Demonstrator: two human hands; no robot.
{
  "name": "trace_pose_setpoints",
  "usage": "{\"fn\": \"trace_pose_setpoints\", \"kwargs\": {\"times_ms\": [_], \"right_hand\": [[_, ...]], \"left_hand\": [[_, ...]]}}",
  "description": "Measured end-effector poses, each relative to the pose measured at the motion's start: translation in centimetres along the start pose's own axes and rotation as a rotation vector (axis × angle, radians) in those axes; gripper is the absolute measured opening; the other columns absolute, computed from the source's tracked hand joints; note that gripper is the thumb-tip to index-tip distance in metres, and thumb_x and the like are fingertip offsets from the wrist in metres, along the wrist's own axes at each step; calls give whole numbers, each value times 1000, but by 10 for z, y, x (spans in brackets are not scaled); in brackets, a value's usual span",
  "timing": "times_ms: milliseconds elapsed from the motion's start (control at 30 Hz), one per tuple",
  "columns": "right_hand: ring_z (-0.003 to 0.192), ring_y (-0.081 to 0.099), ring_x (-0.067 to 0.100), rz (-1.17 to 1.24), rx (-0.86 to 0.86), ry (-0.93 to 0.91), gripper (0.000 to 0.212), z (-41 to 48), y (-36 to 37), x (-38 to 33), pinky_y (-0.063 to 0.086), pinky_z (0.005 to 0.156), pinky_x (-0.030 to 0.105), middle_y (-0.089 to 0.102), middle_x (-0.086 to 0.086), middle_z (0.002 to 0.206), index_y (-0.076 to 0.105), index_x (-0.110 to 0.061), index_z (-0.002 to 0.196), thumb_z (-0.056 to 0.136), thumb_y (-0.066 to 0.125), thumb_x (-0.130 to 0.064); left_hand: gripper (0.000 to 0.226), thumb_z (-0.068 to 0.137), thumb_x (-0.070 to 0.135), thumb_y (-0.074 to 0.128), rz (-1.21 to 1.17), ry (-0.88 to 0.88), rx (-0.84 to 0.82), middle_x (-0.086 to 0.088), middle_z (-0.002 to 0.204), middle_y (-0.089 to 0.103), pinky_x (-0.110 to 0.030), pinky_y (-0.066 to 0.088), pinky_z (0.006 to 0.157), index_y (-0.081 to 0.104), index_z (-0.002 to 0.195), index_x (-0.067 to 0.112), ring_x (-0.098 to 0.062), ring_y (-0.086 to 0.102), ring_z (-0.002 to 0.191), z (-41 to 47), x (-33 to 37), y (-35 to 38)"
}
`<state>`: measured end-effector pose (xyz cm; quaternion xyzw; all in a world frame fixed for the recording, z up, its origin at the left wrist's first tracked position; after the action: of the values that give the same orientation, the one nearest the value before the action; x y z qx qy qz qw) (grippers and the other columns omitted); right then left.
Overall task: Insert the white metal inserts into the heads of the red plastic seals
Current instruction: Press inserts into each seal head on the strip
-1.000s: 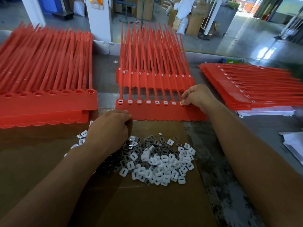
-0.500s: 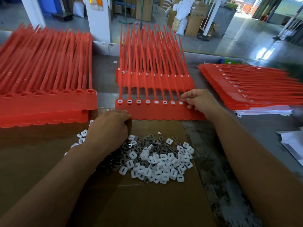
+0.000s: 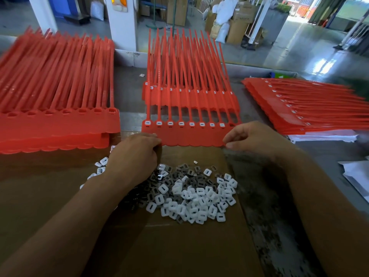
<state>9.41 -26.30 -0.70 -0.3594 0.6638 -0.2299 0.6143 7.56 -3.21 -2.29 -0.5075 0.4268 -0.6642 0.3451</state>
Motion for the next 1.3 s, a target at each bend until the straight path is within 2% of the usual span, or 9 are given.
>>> {"fn": "trace_pose_setpoints", "kwargs": {"times_ms": [133,233,600,733,867,967,1067,1167,1300], "right_hand": [[63,56,-9,-31,-197,-85,20,-9,23,-17,41,61,2,66,-7,77,67,-28,81,75,74,-10],[62,56,-11,-48,-264,-131,23,-9,35,-25,41,62,3,67,-10,76,67,-30,82,73,76,-10],[57,52,-11,-184,-311,-140,17,-10,58,-33,40,55,5,62,-14,67,64,-30,70,74,77,-20],[63,53,-11,-184,-302,-171,14,-13,56,-37,42,61,6,62,-15,70,61,-30,73,79,71,-22],[59,59,-4,-22,-184,-137,12,-12,45,-33,44,54,9,66,-7,72,56,-23,78,89,58,-17],[57,63,1,156,-56,-45,14,-9,30,-22,48,53,13,67,-1,72,56,-17,77,89,57,-11],[50,58,1,147,72,-33,17,-3,13,-12,47,49,11,64,3,67,56,-15,73,82,65,-4],[55,60,4,200,199,32,22,7,-2,7,49,51,14,63,3,73,57,-18,78,80,66,2],[60,56,5,190,389,83,13,22,-24,29,48,56,18,60,-3,68,65,-12,78,78,68,0]], "left_hand": [[43,88,6,41,8,-1,-2,3,140,45,-34,36,103,54,127,18,-18,43,127,0,0,1],[43,88,6,42,6,0,-4,3,140,45,-34,36,104,54,127,17,-18,43,127,0,0,1],[43,87,5,42,7,0,-1,3,140,45,-33,35,103,56,126,17,-17,42,127,0,0,1],[42,87,5,42,5,3,-1,3,140,45,-33,35,103,56,126,17,-17,42,127,1,-1,1],[43,88,5,42,1,-5,-11,3,141,45,-35,36,105,55,127,17,-17,42,128,1,-1,1],[42,88,6,42,-10,-7,-11,2,140,45,-35,36,105,55,127,16,-17,43,127,0,-1,1],[42,88,5,42,-9,-7,-9,2,140,45,-34,35,105,55,127,16,-17,42,127,0,0,1],[42,89,5,41,-11,-9,-8,2,140,45,-35,35,105,55,127,16,-17,43,127,0,0,0],[41,89,5,42,-19,-7,-2,2,139,46,-34,36,105,56,125,16,-17,43,127,-1,0,0]]}}
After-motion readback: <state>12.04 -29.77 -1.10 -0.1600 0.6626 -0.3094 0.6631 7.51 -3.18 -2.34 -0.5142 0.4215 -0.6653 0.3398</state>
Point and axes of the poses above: each hand's wrist, its own z-axis towards the middle knuckle, its own y-axis out of the palm, x = y × z, the point moved 7 cm from there along z, towards the middle knuckle
